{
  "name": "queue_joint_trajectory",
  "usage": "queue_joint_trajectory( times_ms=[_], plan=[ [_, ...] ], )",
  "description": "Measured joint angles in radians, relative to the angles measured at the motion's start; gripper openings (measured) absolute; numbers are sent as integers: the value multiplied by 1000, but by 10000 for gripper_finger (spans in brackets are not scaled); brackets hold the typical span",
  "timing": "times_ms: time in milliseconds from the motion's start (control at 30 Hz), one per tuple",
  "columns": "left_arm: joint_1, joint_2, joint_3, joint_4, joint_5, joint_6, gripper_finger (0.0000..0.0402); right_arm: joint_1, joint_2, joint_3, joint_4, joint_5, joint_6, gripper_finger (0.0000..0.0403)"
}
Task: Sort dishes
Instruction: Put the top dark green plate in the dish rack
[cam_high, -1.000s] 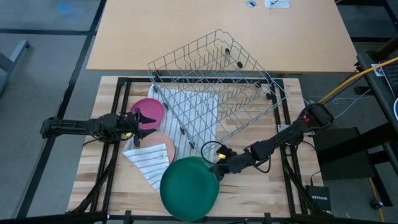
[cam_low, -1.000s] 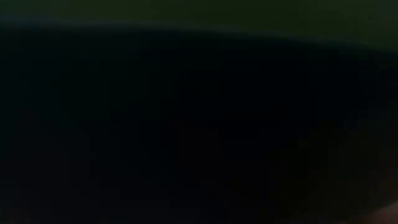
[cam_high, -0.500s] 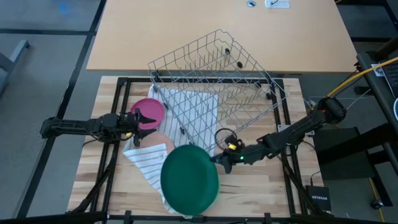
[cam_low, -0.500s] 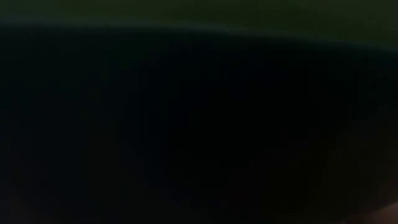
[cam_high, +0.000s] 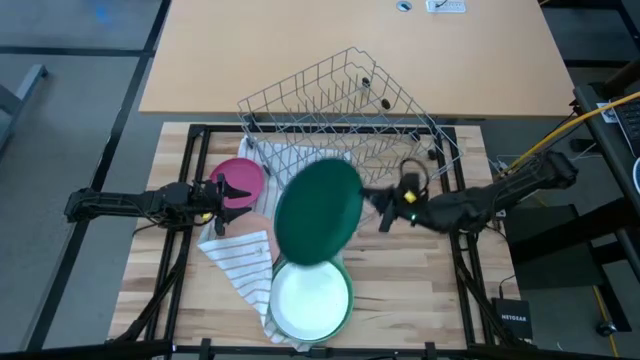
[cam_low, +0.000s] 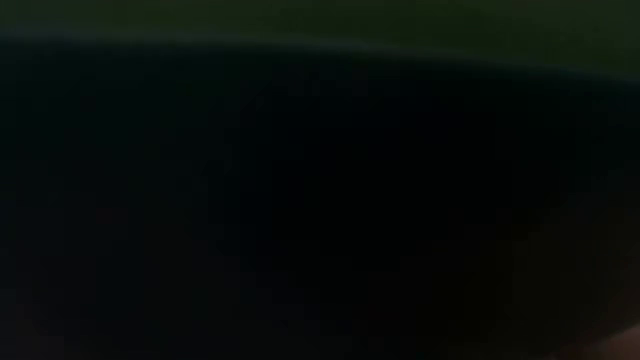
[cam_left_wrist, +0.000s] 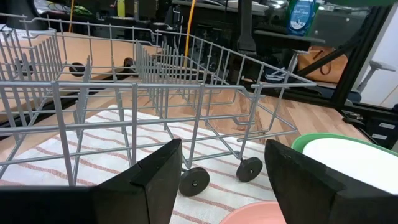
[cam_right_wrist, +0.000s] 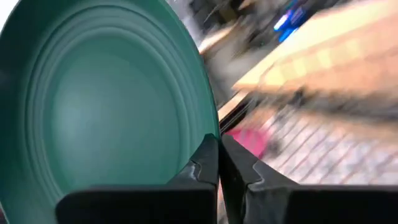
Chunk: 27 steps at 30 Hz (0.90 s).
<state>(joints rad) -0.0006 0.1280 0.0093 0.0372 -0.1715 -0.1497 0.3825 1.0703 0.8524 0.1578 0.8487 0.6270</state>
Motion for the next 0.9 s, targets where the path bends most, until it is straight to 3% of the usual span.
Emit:
queue_joint_trajectory(
  times_ms=[400, 700, 900],
  plan=[
    [0, 0, 0, 0, 0, 0, 219, -184, -68, 0, 10, 622, -409, 1],
    [0, 0, 0, 0, 0, 0, 219, -404, -67, 0, 10, 702, -680, 1],
    [0, 0, 0, 0, 0, 0, 219, -468, -67, 0, 12, 726, -892, 1]
  ],
)
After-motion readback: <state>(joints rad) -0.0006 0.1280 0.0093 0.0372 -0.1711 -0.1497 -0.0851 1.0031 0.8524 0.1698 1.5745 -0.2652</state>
